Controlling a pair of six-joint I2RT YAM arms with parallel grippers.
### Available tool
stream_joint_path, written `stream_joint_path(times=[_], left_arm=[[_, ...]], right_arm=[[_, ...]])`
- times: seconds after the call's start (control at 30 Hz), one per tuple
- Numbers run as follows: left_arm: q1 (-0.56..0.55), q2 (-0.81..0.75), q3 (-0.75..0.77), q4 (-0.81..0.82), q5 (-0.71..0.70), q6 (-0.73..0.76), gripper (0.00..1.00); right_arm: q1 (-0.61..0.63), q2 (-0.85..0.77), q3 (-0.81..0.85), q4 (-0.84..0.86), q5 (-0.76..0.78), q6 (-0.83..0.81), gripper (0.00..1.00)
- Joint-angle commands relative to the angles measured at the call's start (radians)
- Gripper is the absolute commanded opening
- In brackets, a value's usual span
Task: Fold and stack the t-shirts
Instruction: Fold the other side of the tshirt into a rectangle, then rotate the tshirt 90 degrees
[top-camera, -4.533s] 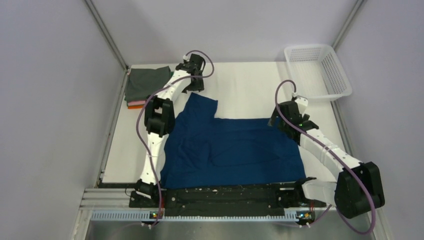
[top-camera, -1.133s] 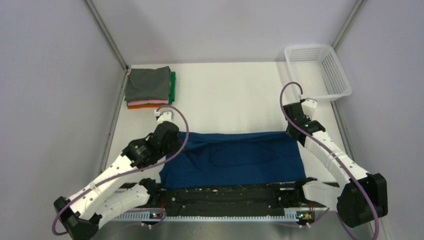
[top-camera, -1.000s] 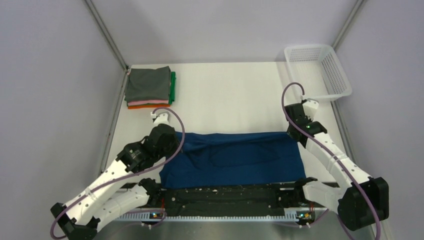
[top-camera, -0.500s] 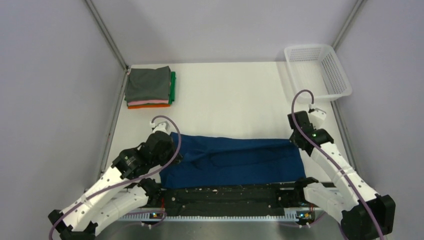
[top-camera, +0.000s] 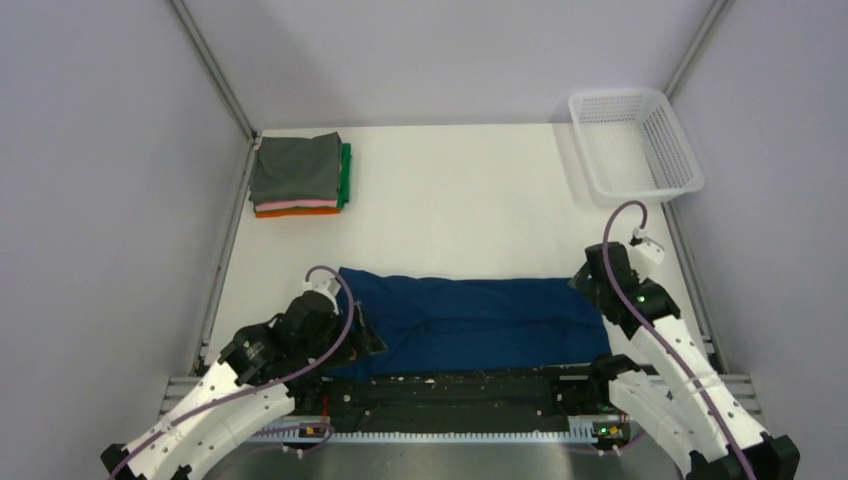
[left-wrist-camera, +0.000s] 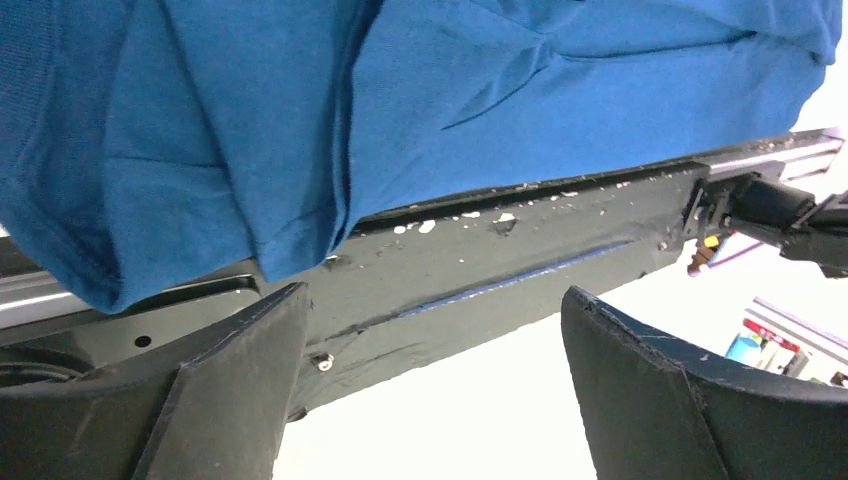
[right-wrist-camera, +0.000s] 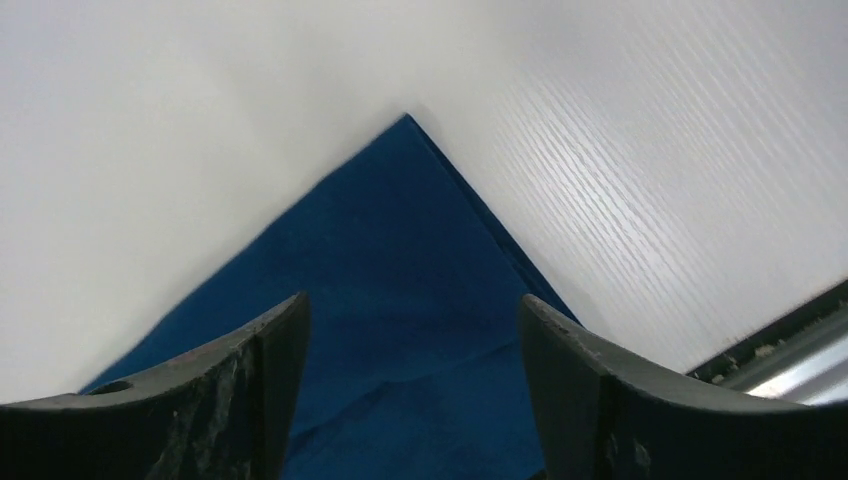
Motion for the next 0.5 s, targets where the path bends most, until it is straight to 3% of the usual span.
stream_joint_path(times=[0.0,0.07,0.23,0.47], left_arm=[[-0.004,0.004,0.031,0.112,0.036,0.02,0.99],[-0.004,0.066,0.04,0.187,0.005,0.045,0.99],[0.004,0.338,0.059,0.375,-0.228,0.037,0.99],[0.087,0.724,0.055,0.621,-0.207,0.028,0.99]], right_arm=[[0.006,-0.122,-0.009,0.165,-0.109,-0.104,0.84],[0.005,-0.144,-0.026,0.236,-0.188,-0.162,0.94],[0.006,-0.086,-0.059,0.362,-0.358,-0.26,0.99],[0.006,0.115,-0.121,0.506,-0.516,-0.282,0.99]])
